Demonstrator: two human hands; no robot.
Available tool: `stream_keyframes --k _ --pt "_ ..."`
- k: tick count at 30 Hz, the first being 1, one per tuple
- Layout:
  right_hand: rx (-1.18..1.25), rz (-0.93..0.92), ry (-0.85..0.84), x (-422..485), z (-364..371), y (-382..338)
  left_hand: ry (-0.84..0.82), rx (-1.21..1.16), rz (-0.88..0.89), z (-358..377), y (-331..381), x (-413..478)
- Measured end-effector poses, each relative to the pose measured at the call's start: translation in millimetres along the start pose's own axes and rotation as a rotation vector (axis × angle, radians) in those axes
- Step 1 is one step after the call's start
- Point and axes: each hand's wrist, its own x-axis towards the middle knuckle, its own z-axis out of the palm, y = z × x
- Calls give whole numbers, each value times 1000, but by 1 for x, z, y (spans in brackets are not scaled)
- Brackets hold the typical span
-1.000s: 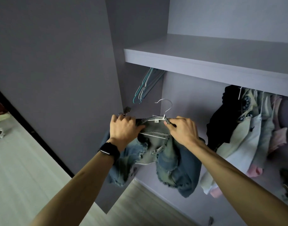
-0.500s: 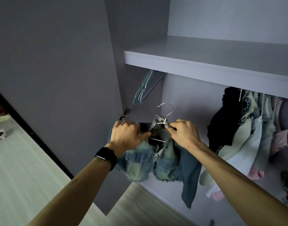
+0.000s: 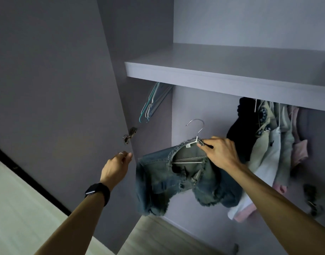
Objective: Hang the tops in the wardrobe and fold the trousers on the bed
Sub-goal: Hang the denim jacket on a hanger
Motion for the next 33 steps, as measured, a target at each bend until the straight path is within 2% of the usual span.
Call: stream_keyframes --k 4,9,13,16,23,33 --pt "-21 70 0 -6 12 -1 -25 -174 136 7 40 27" --pt "-14 111 17 -10 36 -31 -263 0 646 18 131 44" --pt "-17 131 31 -11 46 -43 -219 -123 697 33 155 50" --pt "-34 163 41 -26 48 -33 -193 -100 869 45 147 61" --pt "-129 206 58 -41 41 -29 -227 -219 860 57 148 66" --pt "-280 218 -233 -25 18 -57 -149 30 942 52 163 80"
